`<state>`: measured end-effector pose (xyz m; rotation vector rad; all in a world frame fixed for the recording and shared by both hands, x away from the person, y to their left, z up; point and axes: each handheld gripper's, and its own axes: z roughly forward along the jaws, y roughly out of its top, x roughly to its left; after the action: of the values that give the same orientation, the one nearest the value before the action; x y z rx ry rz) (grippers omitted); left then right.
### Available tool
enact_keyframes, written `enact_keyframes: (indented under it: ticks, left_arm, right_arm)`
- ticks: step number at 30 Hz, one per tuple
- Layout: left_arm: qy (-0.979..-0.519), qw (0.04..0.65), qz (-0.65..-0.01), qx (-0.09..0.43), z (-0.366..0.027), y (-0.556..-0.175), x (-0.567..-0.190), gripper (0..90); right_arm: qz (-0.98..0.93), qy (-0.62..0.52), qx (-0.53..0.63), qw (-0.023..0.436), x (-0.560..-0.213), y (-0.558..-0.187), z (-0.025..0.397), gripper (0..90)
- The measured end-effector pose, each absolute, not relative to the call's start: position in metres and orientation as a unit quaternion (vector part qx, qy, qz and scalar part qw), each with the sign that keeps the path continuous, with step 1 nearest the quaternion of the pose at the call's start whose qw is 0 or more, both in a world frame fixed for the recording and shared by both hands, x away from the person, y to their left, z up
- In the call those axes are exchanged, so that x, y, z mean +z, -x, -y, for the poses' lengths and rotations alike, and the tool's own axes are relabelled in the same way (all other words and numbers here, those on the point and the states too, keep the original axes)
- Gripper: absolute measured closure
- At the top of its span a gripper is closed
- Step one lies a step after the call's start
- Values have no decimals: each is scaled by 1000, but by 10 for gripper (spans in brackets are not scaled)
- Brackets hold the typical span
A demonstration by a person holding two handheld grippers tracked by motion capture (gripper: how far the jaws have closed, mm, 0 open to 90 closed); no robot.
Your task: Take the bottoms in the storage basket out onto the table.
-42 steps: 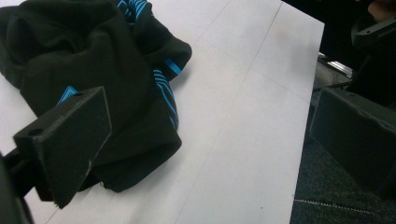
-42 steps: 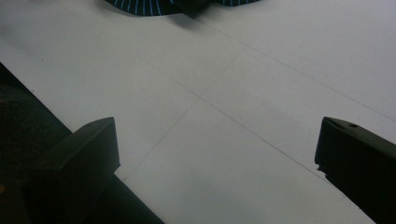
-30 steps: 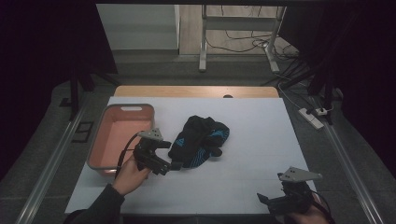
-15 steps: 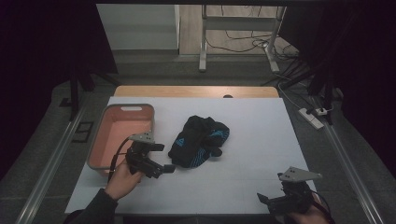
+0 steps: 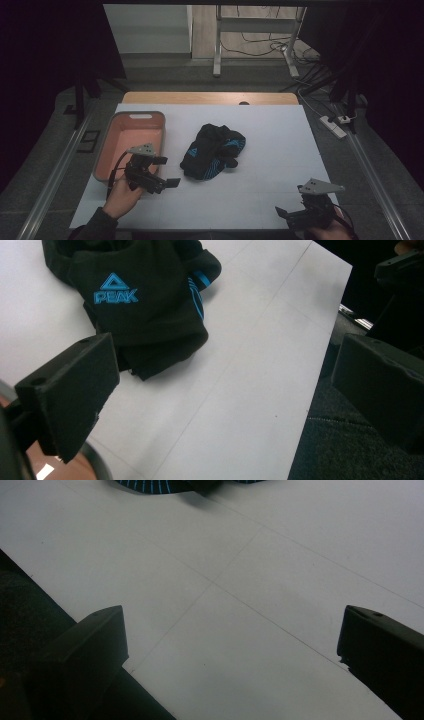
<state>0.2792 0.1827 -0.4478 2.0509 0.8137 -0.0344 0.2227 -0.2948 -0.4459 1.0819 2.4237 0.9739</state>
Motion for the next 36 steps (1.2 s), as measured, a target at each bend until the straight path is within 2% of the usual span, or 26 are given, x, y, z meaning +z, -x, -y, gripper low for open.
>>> enact_keyframes:
  ticks: [14,36]
  left_arm:
    - [-815,462,-351,-6,-206,-266,-448,0]
    - [-803,449,-390,36,-234,-240,-461,0]
  right_arm:
    - [-846,-379,339,157,-446,-223,295,0]
    - [-846,-383,338,157,-446,-223,295,0]
